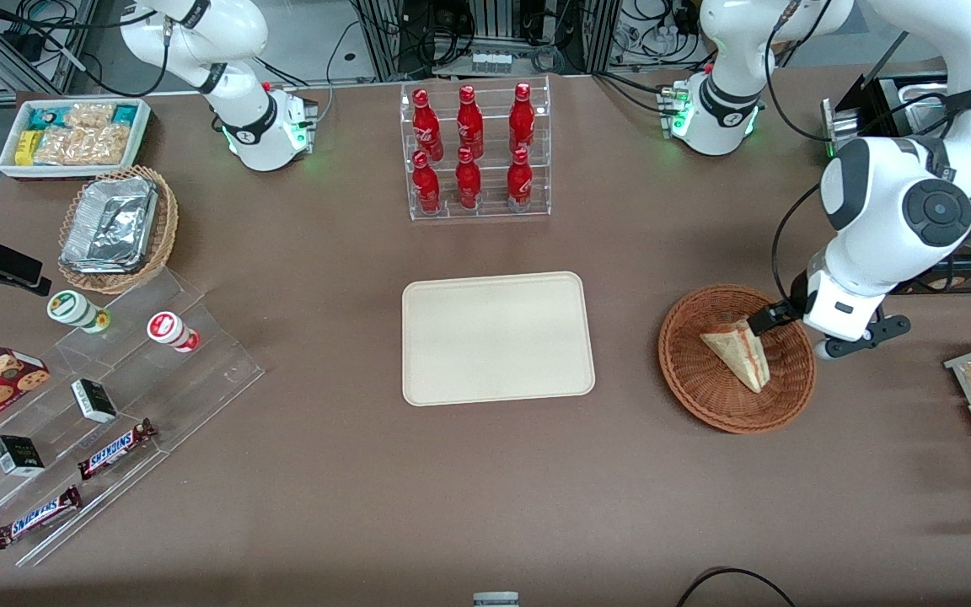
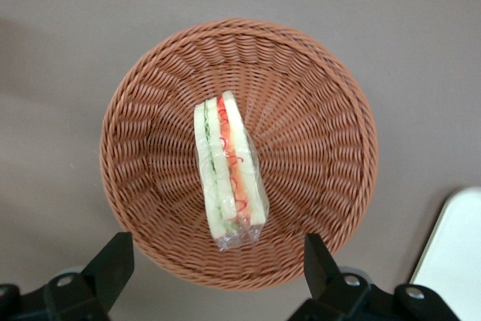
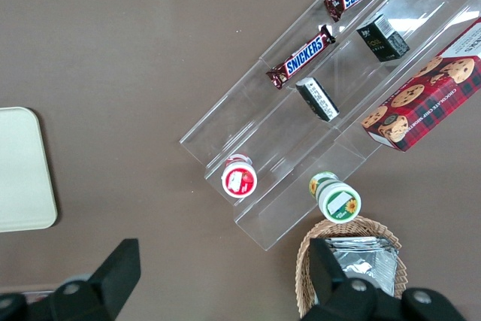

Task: Place sandwich from basket to tray
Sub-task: 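Lower the open left gripper and close it on the sandwich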

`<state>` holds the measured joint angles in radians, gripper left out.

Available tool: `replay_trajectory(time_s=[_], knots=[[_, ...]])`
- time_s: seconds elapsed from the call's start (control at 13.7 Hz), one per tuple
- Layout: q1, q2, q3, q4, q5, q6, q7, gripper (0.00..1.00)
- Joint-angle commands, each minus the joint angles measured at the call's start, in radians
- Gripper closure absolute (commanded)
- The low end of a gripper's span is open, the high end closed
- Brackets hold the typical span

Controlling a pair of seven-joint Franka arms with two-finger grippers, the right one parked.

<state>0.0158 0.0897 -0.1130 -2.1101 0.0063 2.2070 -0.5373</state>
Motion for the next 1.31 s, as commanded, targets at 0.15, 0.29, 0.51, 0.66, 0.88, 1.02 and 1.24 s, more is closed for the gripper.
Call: replay_trajectory(time_s=[0.15, 0.29, 0.51, 0.66, 0.88, 1.02, 1.24], knots=[[-0.031, -0.01, -0.004, -0.108, 0.001, 0.155, -0.288, 0.0], [-0.031, 0.007, -0.004, -0.105, 0.0, 0.158, -0.293, 0.0], [-0.03, 0.056, -0.004, -0.102, 0.0, 0.165, -0.296, 0.0], [-0.027, 0.087, -0.002, -0.102, 0.0, 0.192, -0.296, 0.0], [-0.023, 0.127, -0.002, -0.102, -0.002, 0.227, -0.297, 0.0], [-0.023, 0.148, -0.001, -0.102, -0.002, 0.238, -0.297, 0.0], [-0.023, 0.168, 0.001, -0.102, -0.002, 0.241, -0.297, 0.02]])
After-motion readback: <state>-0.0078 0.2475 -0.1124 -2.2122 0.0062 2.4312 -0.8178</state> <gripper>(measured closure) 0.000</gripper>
